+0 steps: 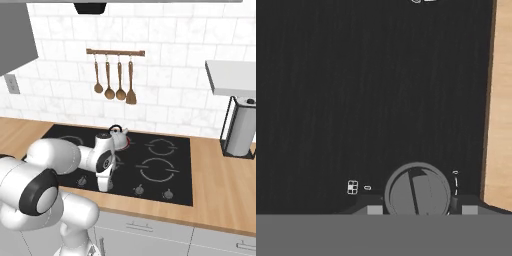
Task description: Turn off the rear center burner of the stove.
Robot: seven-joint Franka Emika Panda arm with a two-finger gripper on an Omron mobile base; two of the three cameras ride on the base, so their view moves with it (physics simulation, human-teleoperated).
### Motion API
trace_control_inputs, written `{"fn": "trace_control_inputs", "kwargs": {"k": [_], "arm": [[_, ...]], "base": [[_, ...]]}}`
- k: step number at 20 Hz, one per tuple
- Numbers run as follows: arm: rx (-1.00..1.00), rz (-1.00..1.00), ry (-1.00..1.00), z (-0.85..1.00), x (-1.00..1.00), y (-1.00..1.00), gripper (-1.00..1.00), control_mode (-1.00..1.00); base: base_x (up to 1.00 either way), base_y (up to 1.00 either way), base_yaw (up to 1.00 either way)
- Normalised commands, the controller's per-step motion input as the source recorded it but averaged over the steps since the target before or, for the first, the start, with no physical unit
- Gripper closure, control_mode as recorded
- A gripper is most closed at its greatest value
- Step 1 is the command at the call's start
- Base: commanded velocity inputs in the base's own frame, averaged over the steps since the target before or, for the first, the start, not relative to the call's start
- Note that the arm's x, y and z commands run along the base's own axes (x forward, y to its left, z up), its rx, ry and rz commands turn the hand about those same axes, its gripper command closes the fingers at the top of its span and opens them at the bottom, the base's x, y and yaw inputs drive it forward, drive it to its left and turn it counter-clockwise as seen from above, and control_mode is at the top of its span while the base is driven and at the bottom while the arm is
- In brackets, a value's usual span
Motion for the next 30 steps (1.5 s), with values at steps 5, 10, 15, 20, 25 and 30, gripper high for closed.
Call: {"fn": "trace_control_inputs", "kwargs": {"k": [5,10,15,20,25,30], "arm": [[-0.04,-0.18,0.0,-0.44,0.0,-0.4,1.0,-1.0],[-0.03,-0.23,0.0,-0.54,0.0,-0.43,1.0,-1.0],[0.0,-0.24,0.0,-0.56,0.0,-0.52,1.0,-1.0],[0.0,-0.25,0.0,-0.56,-0.01,-0.42,1.0,-1.0],[0.0,-0.29,0.0,-0.54,-0.06,-0.15,1.0,-1.0],[0.0,-0.32,0.0,-0.52,-0.14,-0.14,1.0,-1.0]], "base": [[0.0,0.0,0.0],[0.0,0.0,0.0],[0.0,0.0,0.0],[0.0,0.0,0.0],[0.0,0.0,0.0],[0.0,0.0,0.0]]}}
